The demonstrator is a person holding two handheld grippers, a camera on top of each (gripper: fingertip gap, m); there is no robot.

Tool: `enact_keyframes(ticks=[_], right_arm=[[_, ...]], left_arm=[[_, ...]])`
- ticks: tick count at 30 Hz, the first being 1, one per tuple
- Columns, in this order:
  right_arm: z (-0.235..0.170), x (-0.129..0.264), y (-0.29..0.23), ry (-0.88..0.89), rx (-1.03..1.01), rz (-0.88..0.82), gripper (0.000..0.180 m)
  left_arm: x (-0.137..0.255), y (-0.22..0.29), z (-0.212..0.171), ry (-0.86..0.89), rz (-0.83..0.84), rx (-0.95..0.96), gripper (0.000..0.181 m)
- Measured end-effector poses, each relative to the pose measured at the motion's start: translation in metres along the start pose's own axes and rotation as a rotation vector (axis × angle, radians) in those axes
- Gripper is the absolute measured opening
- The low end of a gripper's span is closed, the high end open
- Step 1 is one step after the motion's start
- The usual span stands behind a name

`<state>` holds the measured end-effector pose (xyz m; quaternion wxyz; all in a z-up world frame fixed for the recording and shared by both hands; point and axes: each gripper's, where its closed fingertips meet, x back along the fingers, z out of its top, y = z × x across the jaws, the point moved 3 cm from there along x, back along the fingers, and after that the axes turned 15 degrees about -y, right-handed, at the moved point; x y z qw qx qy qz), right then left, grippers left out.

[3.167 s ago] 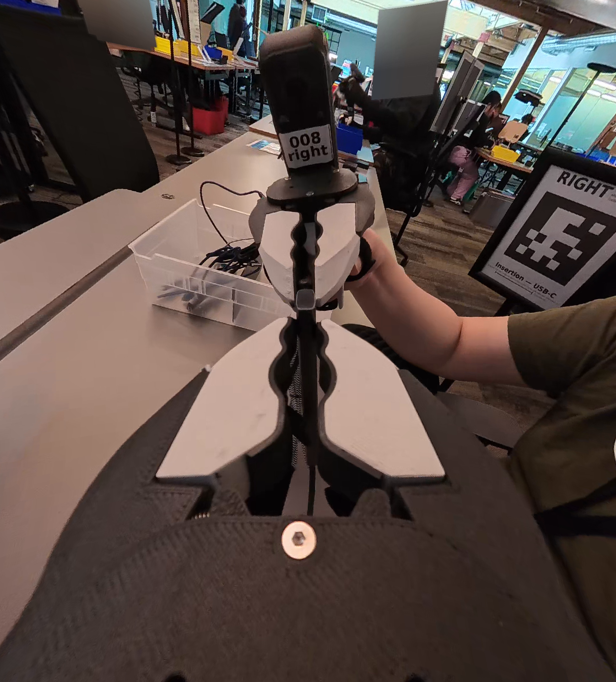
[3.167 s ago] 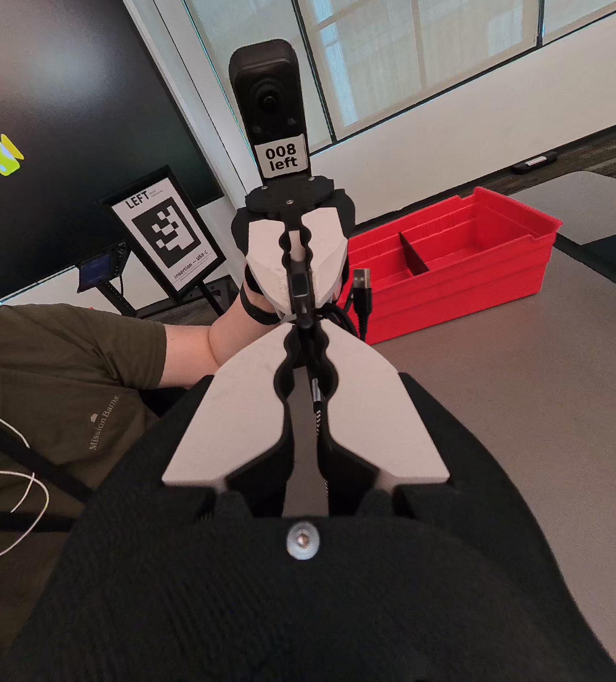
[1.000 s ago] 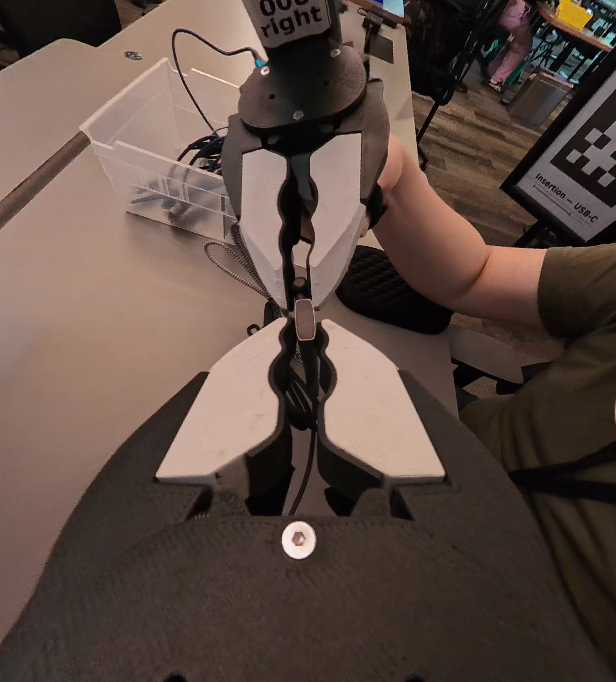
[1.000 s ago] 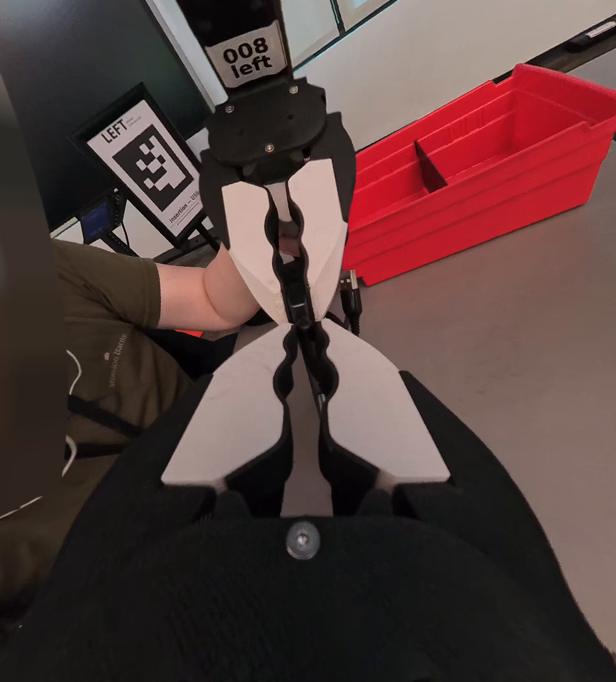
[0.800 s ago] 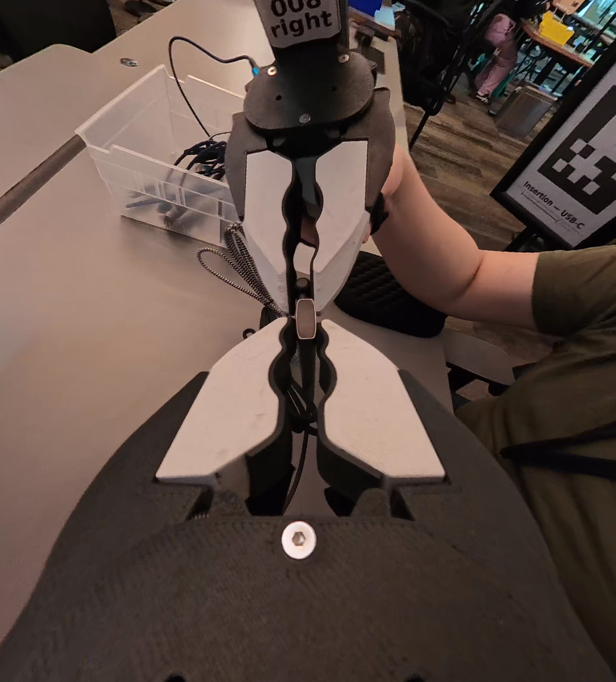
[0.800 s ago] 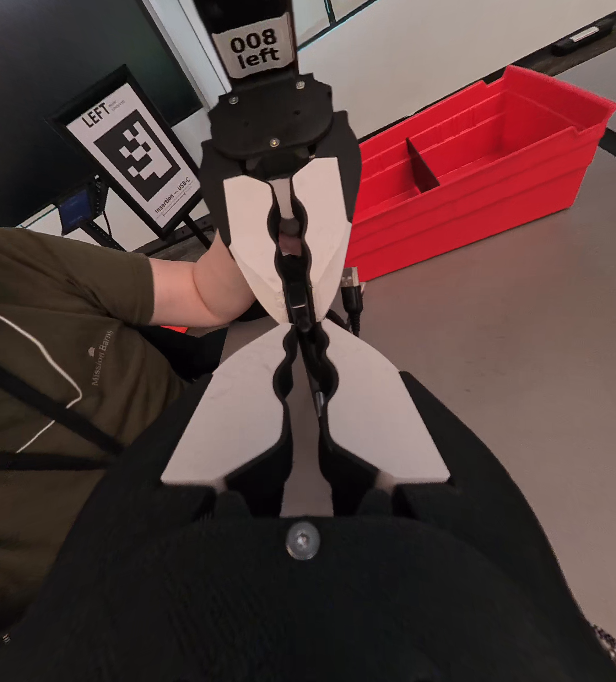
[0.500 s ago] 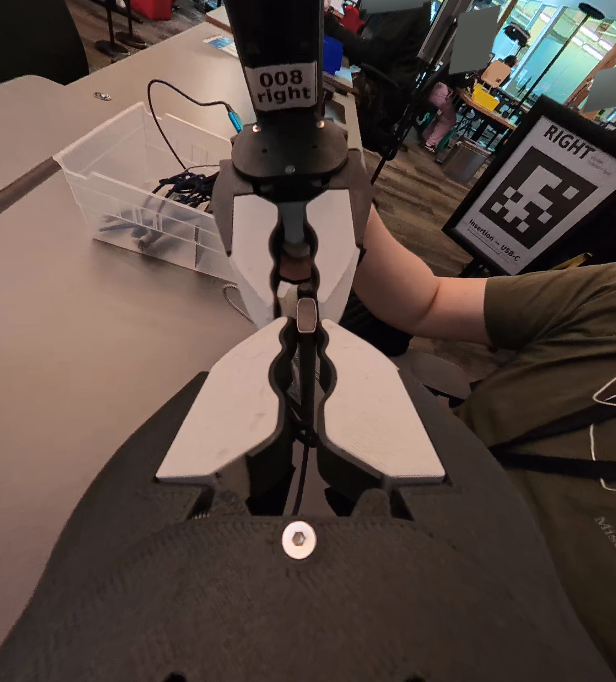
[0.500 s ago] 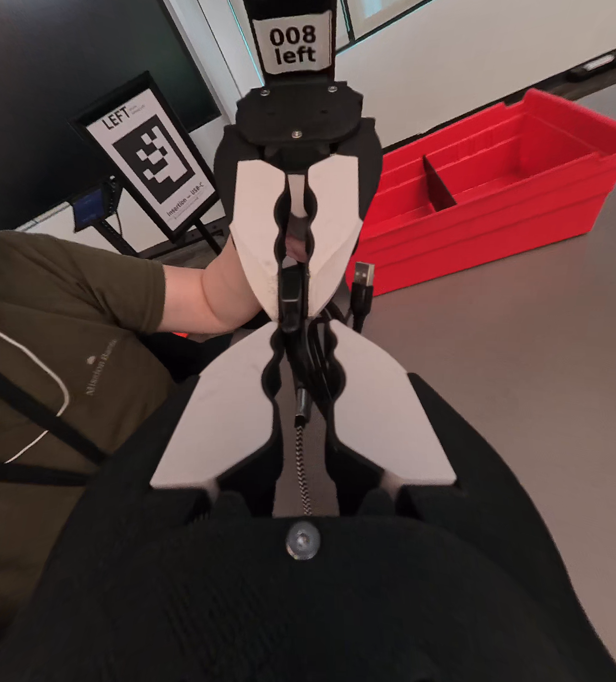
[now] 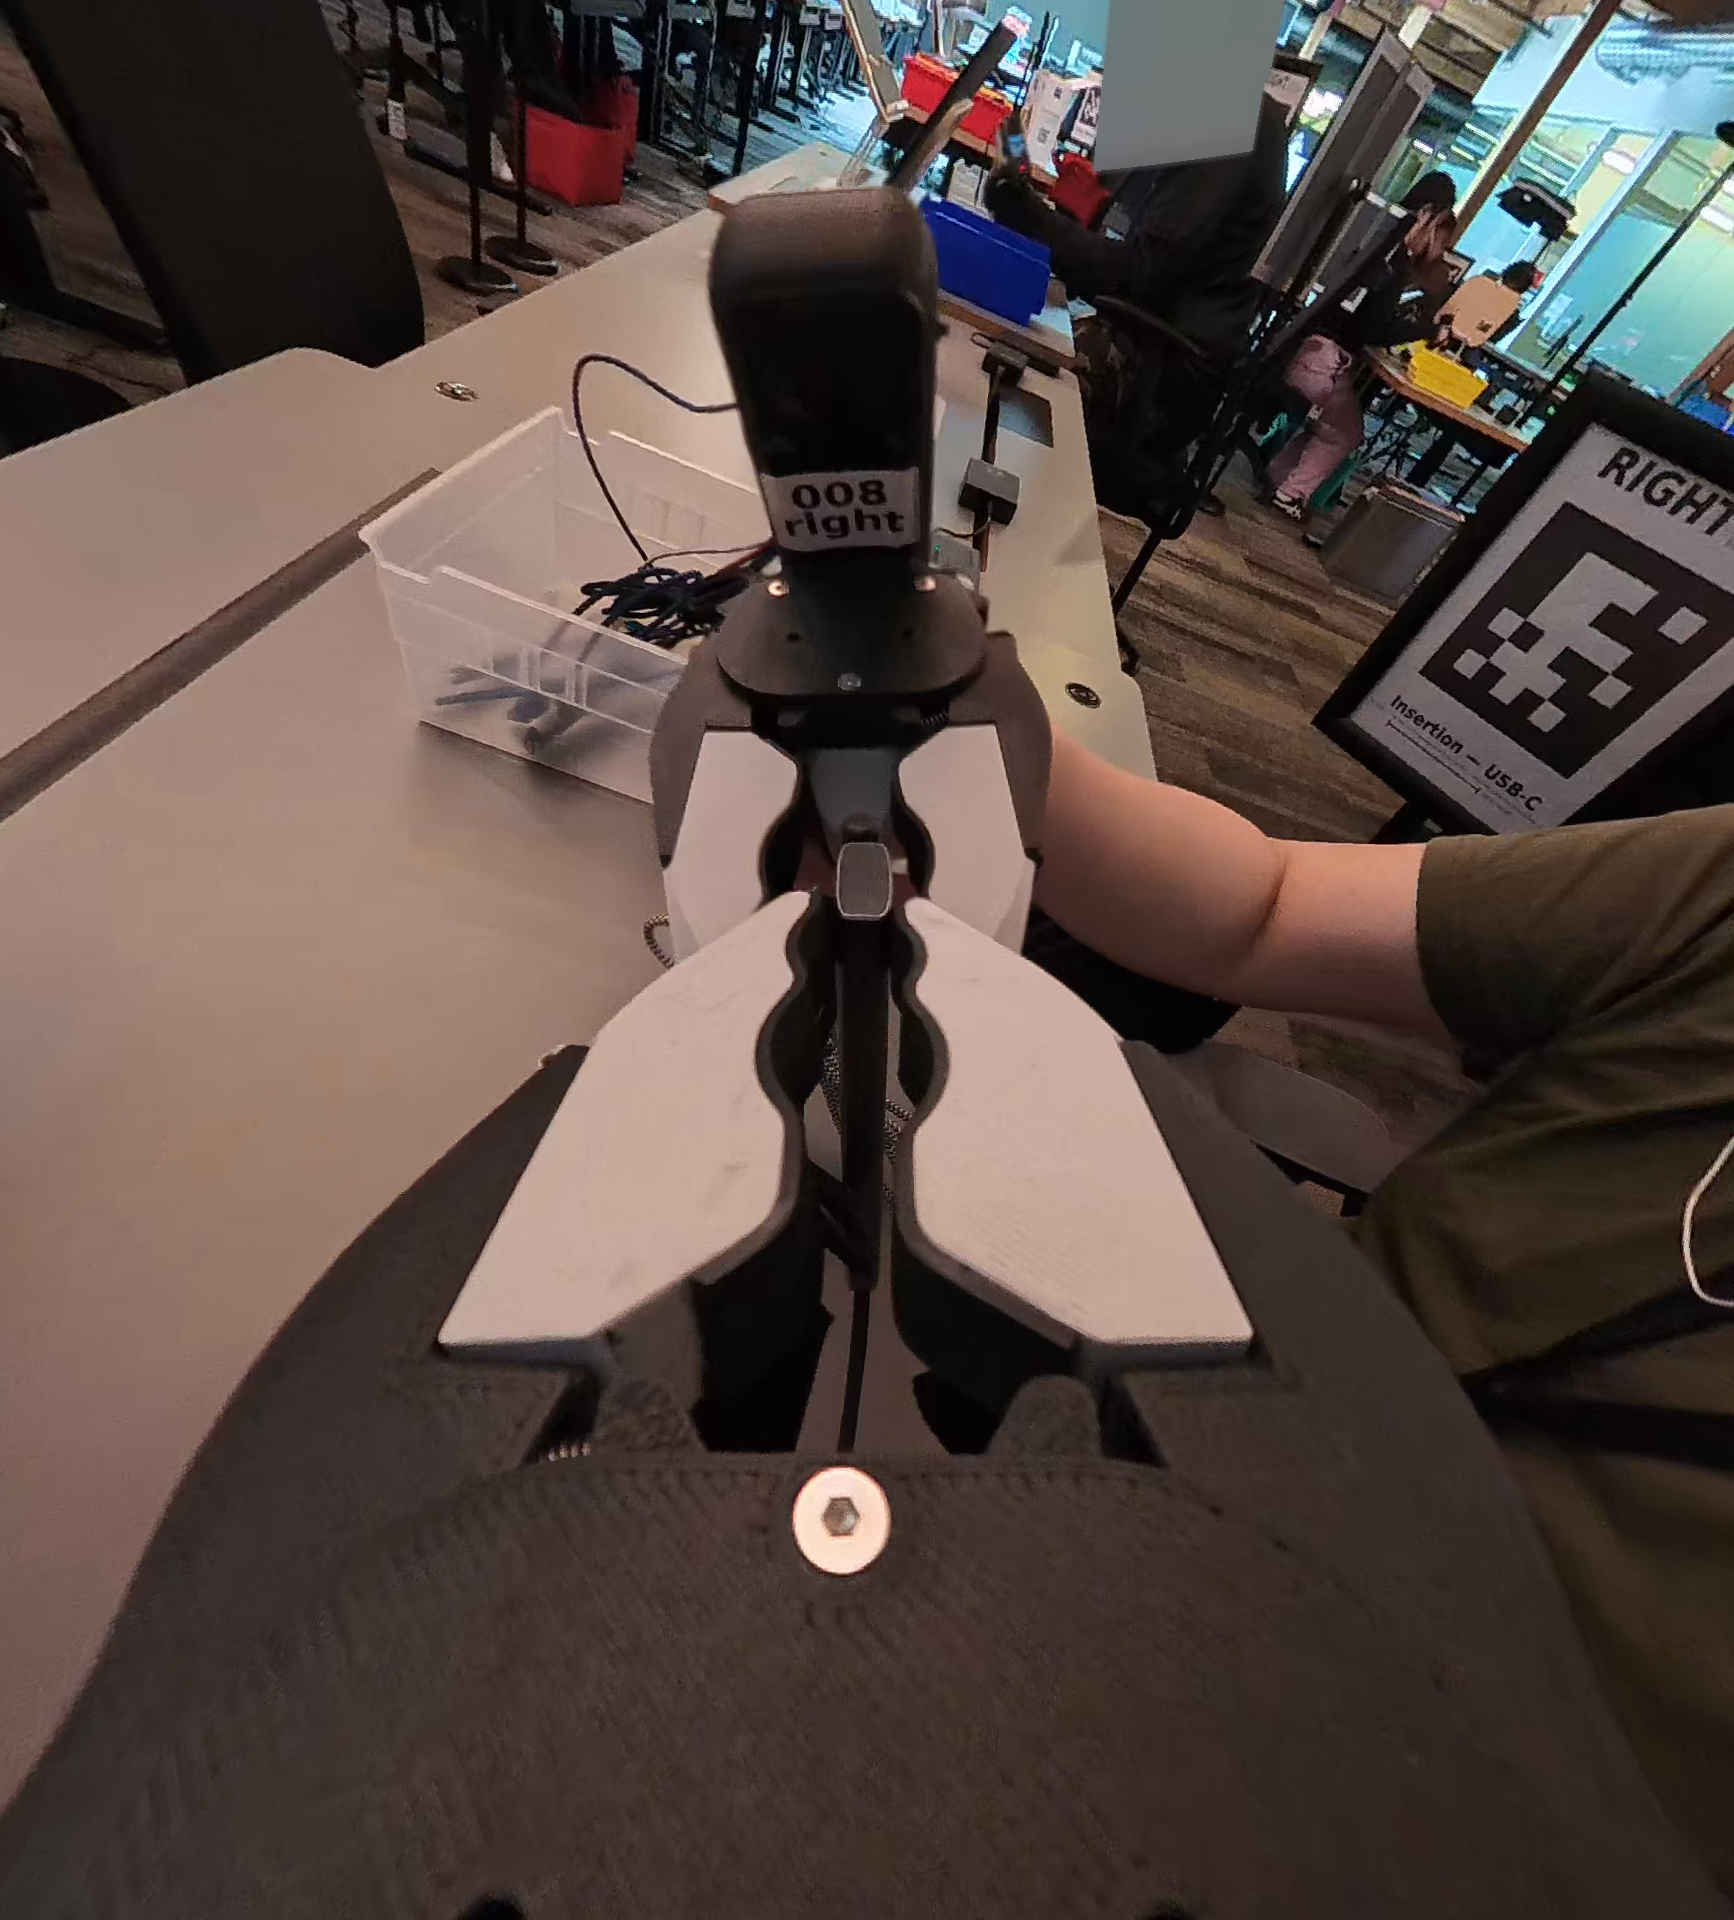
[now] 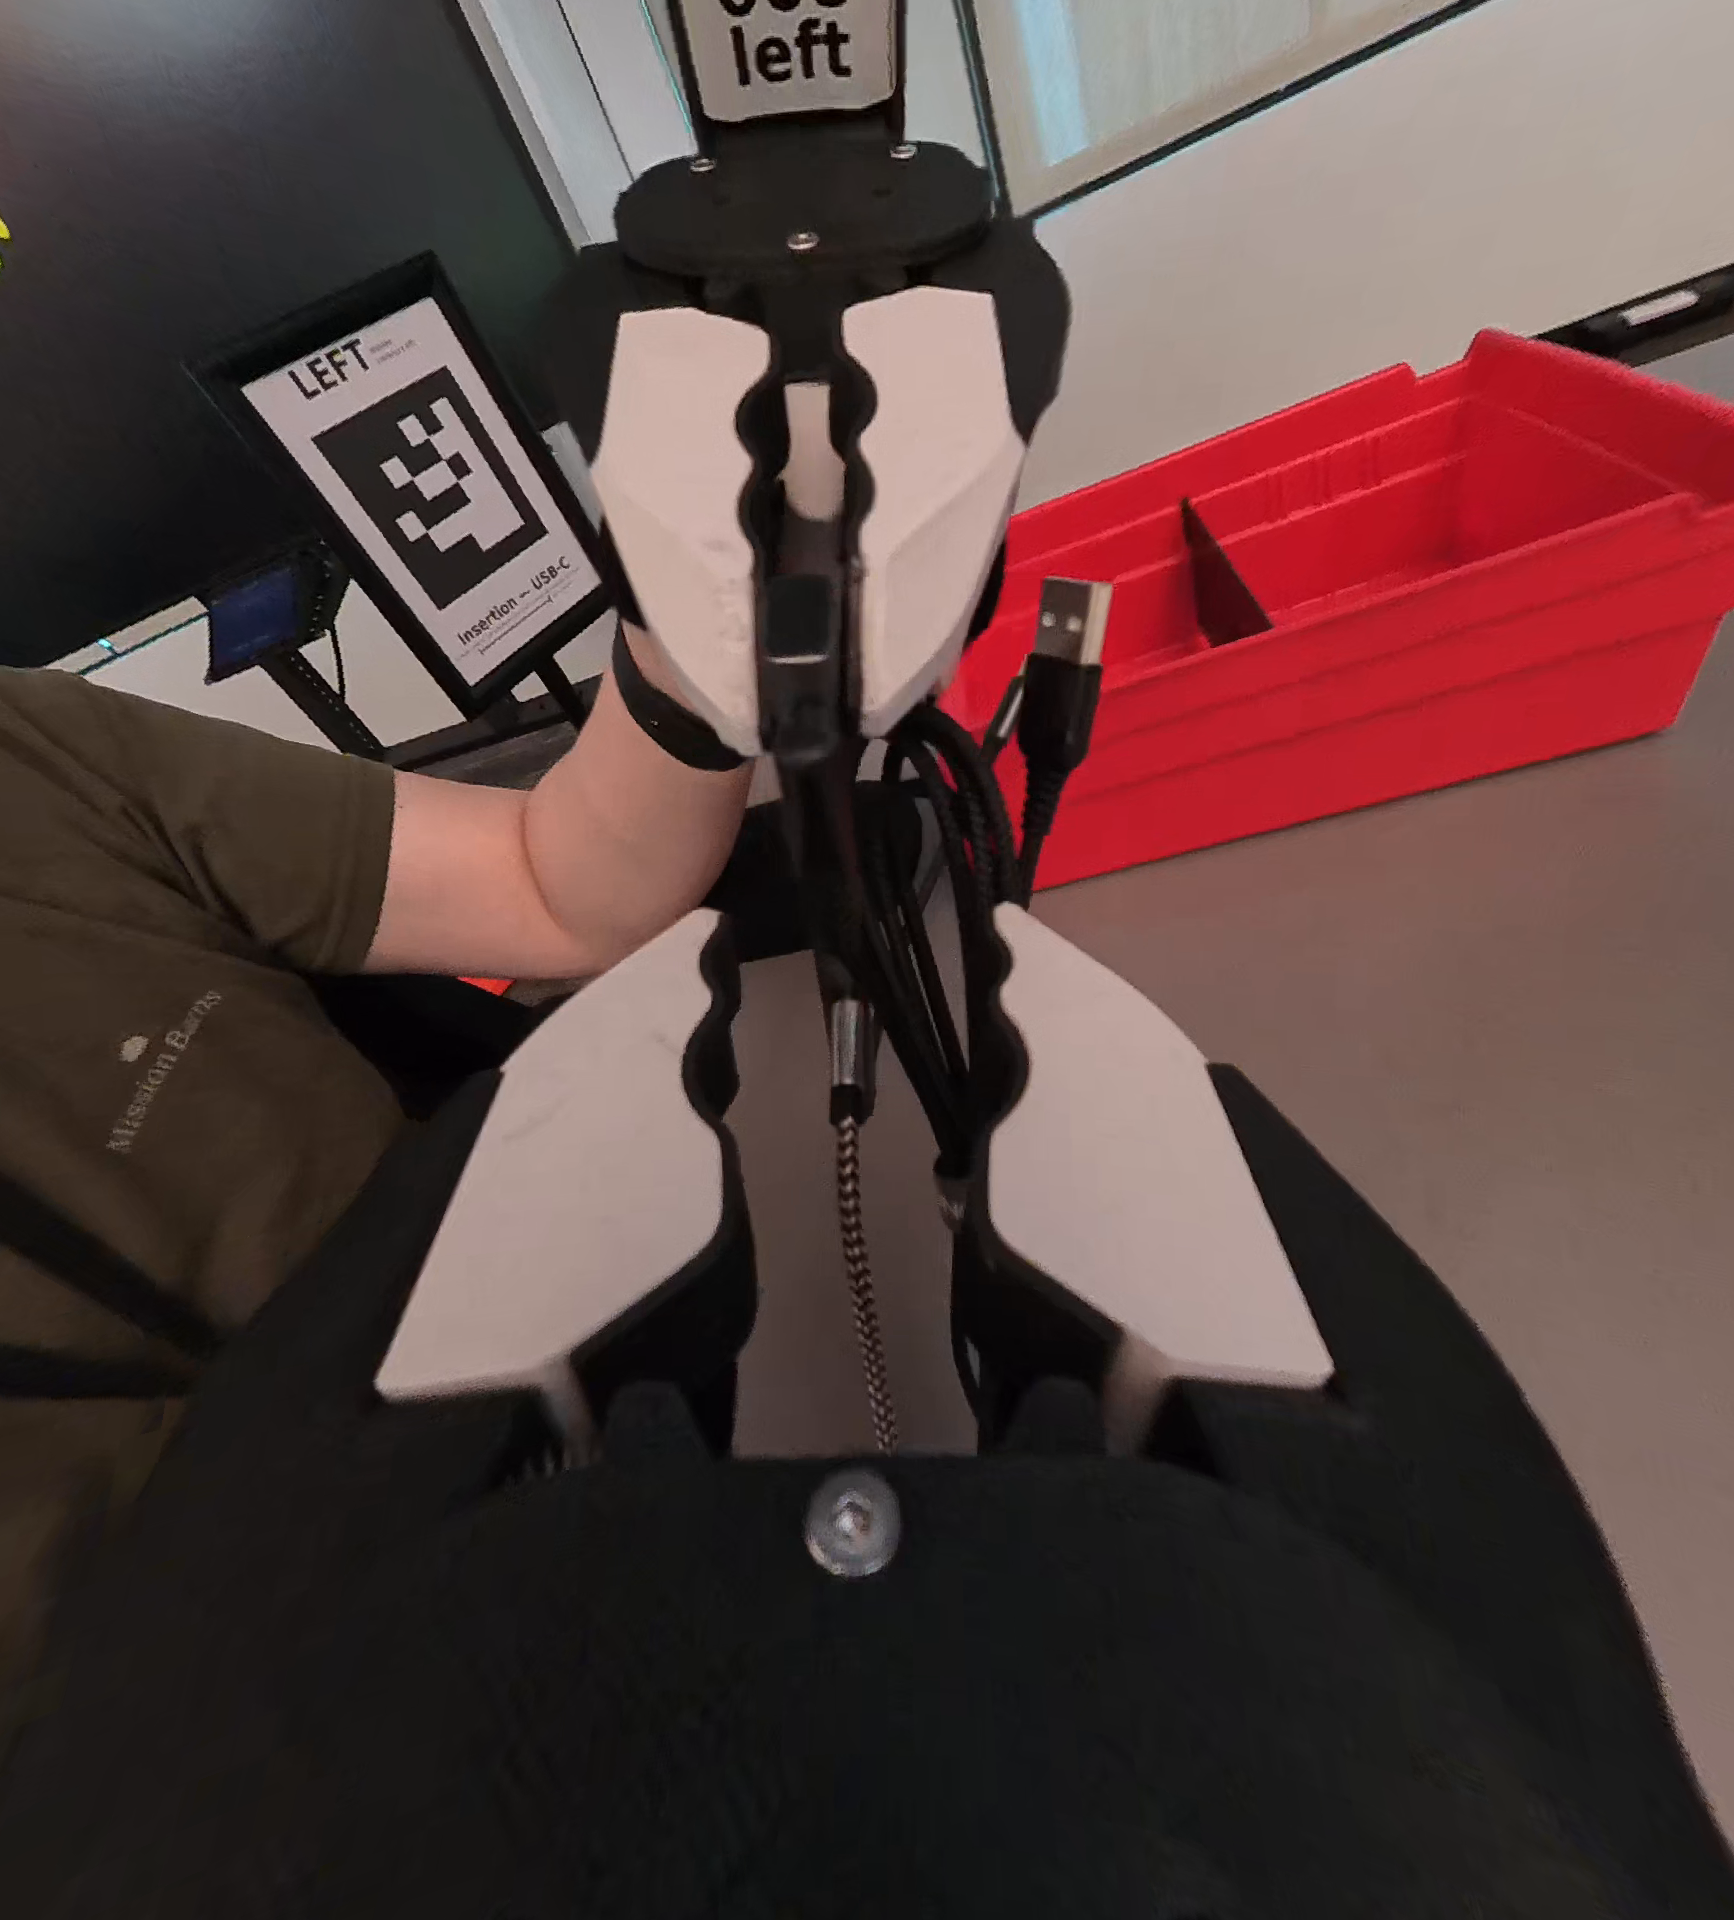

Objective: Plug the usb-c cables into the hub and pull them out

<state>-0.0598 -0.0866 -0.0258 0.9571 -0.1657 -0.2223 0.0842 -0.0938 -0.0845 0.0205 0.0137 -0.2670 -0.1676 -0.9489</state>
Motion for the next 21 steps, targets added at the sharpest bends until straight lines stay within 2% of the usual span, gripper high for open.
enact_keyframes(ticks=[5,6,11,14,17,21], right_arm=[[0.004,-0.008,-0.001,0.049,0.022,-0.001,0.028],[0.004,-0.010,-0.002,0.044,0.028,0.006,0.012],[0.006,-0.006,-0.002,0.022,0.060,-0.099,0.010],[0.009,0.003,0.002,0.018,0.046,-0.197,0.010],[0.023,0.024,-0.003,0.062,0.038,-0.248,0.010],[0.063,0.076,-0.013,0.136,0.084,-0.402,0.010]], left_arm=[[-0.003,-0.002,0.001,0.012,-0.011,0.008,0.009],[-0.004,0.000,0.002,0.017,-0.015,0.006,0.009],[0.004,0.003,0.009,0.067,0.043,-0.011,0.014],[0.030,0.012,0.021,0.168,0.041,0.002,0.043],[0.067,0.023,0.030,0.273,0.115,-0.035,0.046],[0.105,0.035,0.033,0.359,0.254,-0.094,0.045]])
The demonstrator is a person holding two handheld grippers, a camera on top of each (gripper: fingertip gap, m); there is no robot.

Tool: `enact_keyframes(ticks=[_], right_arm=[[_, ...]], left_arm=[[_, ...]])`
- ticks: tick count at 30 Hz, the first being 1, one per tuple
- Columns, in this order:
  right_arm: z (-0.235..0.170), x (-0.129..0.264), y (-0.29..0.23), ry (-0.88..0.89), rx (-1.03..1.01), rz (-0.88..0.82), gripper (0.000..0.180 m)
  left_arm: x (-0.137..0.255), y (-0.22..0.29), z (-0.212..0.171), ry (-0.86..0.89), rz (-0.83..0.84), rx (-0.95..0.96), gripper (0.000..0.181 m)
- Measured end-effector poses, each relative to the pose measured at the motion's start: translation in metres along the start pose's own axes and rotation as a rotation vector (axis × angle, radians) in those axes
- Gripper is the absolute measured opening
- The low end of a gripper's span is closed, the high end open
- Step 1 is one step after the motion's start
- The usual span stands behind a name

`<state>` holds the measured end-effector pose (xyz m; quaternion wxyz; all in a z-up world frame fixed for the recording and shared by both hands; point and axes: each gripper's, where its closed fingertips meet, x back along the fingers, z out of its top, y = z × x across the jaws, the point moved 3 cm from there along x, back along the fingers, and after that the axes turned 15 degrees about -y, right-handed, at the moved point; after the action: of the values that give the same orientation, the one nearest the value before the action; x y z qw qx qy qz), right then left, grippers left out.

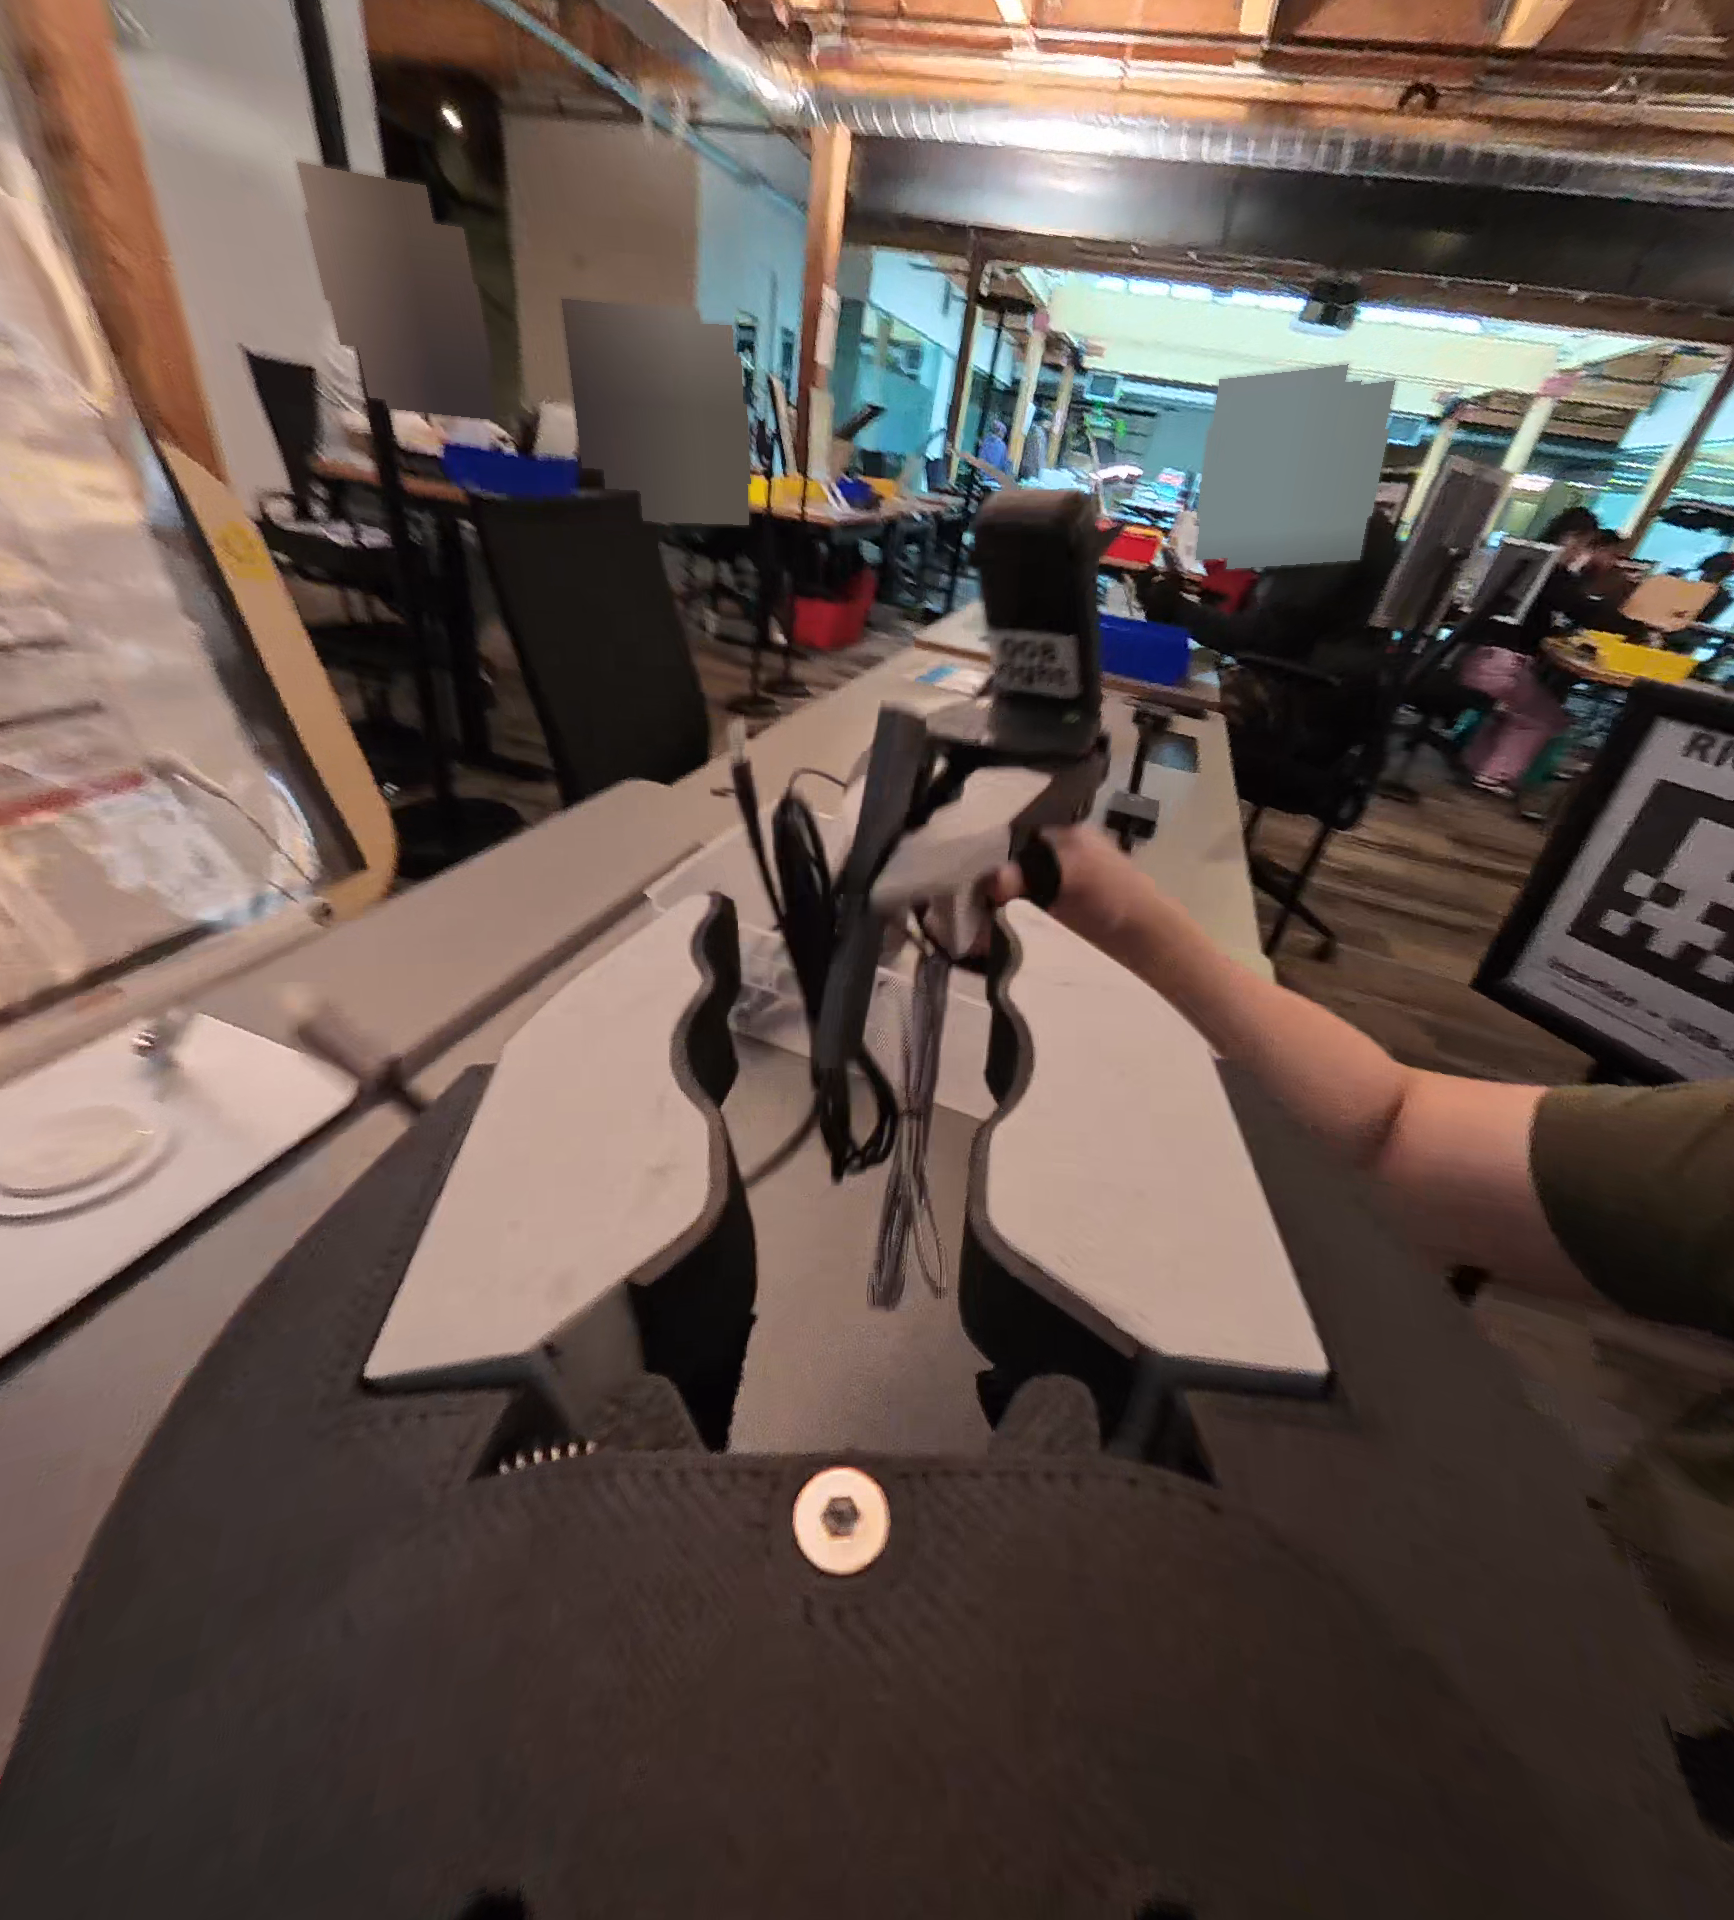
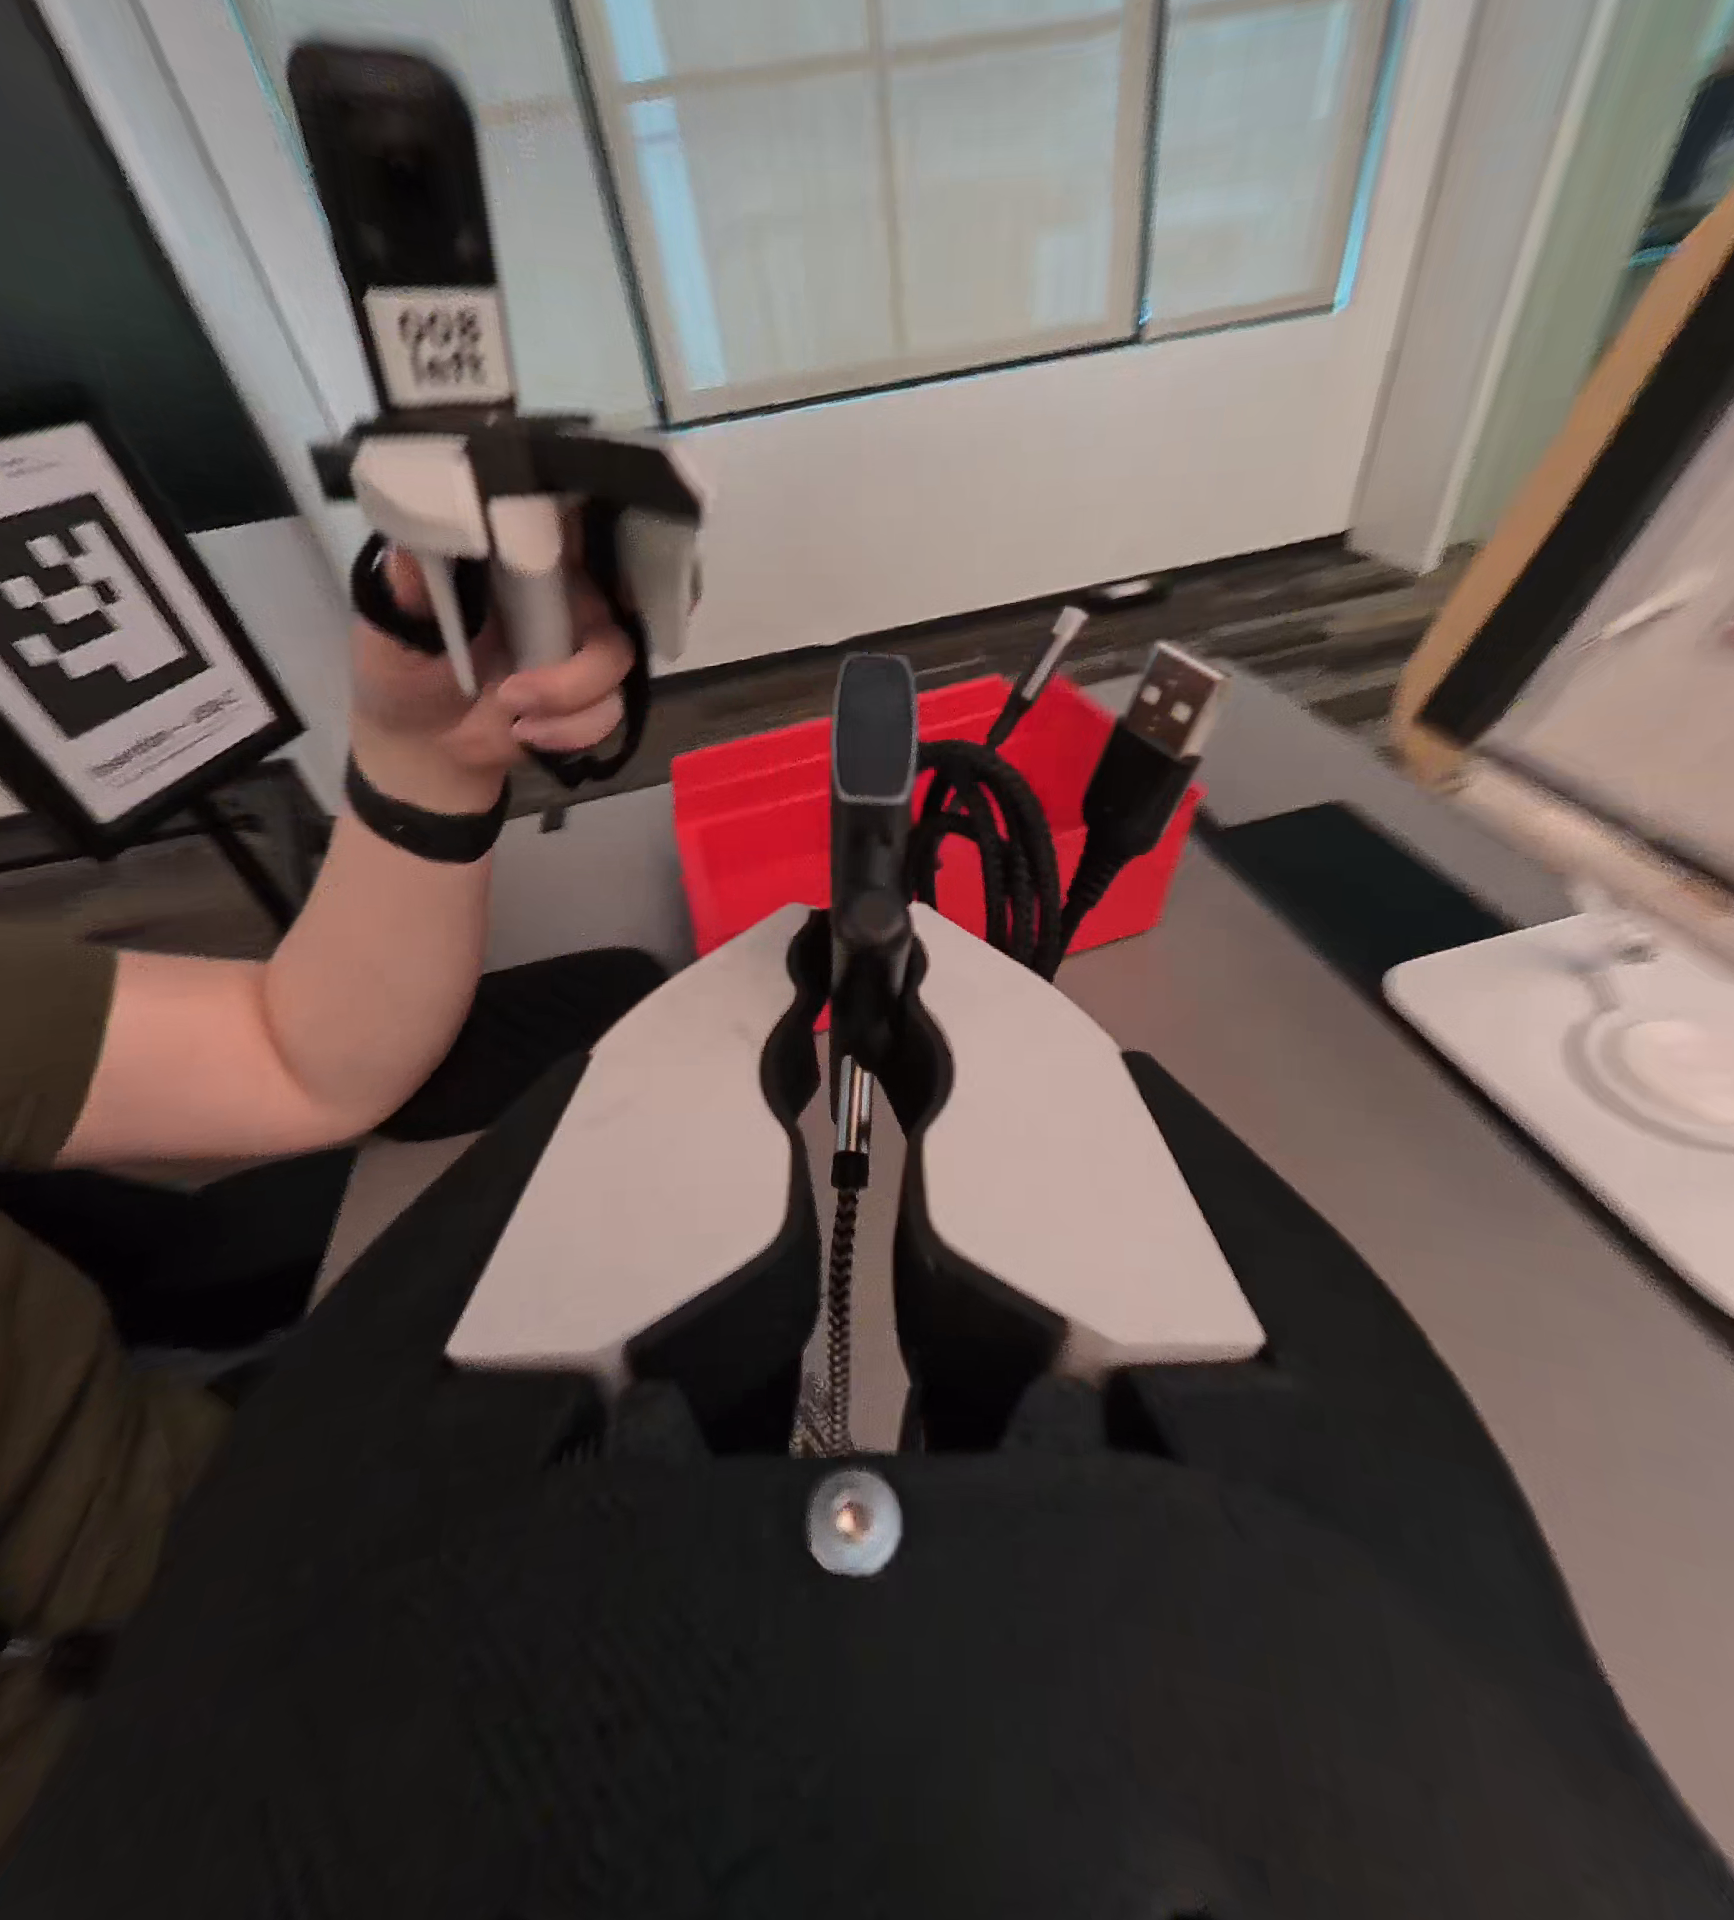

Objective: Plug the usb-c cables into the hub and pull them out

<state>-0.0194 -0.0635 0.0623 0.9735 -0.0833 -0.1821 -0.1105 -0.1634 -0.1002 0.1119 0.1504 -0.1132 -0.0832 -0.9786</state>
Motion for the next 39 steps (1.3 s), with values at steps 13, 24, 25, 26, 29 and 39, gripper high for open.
enact_keyframes(ticks=[13,24,25,26,29,39], right_arm=[[0.056,0.185,0.108,-0.131,0.137,-0.545,0.010],[-0.081,0.174,0.171,-0.348,-0.050,-0.460,0.011],[-0.097,0.173,0.173,-0.395,-0.087,-0.435,0.011],[-0.112,0.173,0.174,-0.440,-0.124,-0.414,0.011],[-0.138,0.177,0.178,-0.469,-0.221,-0.374,0.011],[-0.180,0.176,0.189,-0.633,-0.357,-0.361,0.011]], left_arm=[[0.013,0.004,0.001,-0.011,-0.019,-0.015,0.041],[0.013,0.004,-0.001,-0.026,-0.021,-0.024,0.039],[0.014,0.003,-0.001,-0.025,-0.018,-0.024,0.039],[0.015,0.003,-0.001,-0.022,-0.018,-0.023,0.039],[0.016,0.000,-0.001,-0.017,-0.022,-0.012,0.039],[0.004,-0.003,-0.009,-0.081,-0.014,-0.010,0.039]])
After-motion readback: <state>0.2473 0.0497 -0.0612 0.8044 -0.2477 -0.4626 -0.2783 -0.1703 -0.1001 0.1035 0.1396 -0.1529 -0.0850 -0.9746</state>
